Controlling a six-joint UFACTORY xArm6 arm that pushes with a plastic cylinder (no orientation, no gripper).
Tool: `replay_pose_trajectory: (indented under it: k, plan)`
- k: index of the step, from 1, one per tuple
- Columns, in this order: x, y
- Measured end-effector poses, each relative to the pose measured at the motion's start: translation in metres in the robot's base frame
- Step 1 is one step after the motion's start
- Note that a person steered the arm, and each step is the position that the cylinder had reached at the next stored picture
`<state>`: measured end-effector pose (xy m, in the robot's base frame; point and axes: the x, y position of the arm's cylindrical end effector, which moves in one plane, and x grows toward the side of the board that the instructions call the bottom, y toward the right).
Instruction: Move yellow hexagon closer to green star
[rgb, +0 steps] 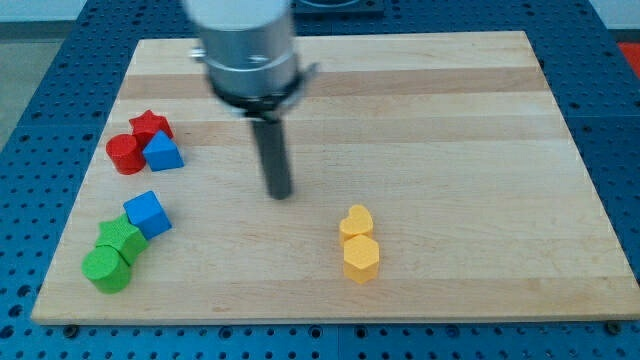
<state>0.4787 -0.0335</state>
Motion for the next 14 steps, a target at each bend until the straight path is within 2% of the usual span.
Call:
replay_pose_trajectory:
  k: [1,2,3,6,8,12,14]
  plan:
    - [0.02,0.074]
    - [0.062,0.118]
    - [0.091,0.127]
    - [0.099,0.038]
    - [0.099,0.009]
    - [0.071,0.001]
    - [0.071,-0.043]
